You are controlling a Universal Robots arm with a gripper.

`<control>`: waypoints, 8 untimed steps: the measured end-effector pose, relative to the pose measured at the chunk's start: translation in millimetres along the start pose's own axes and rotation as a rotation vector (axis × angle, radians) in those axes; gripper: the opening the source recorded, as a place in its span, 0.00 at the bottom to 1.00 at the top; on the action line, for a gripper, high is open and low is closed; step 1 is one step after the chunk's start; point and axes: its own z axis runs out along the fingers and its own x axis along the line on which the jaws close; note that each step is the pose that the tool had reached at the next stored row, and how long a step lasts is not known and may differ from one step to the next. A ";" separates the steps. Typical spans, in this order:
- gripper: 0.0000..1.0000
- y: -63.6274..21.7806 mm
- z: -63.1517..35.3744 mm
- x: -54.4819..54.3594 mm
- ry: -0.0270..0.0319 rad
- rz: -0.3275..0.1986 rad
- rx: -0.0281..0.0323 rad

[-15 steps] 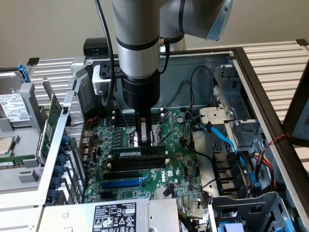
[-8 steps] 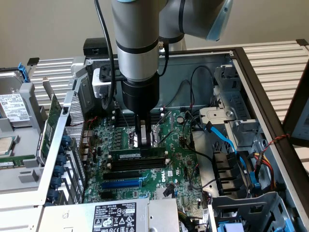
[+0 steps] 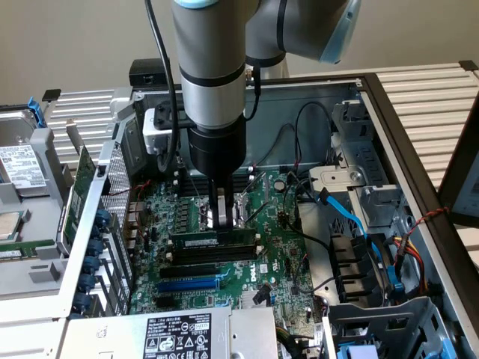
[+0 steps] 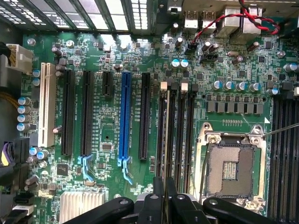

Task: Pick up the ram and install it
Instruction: 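Insert the ram into the slot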

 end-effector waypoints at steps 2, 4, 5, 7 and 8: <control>0.13 0.2 1.1 0.0 -0.0001 0.000 0.0004; 0.13 0.3 2.0 0.0 0.0000 0.000 0.0005; 0.13 0.3 2.3 0.0 0.0001 0.000 0.0005; 0.13 0.3 2.7 0.0 0.0002 0.000 0.0005; 0.13 0.3 3.0 0.0 0.0000 0.000 0.0006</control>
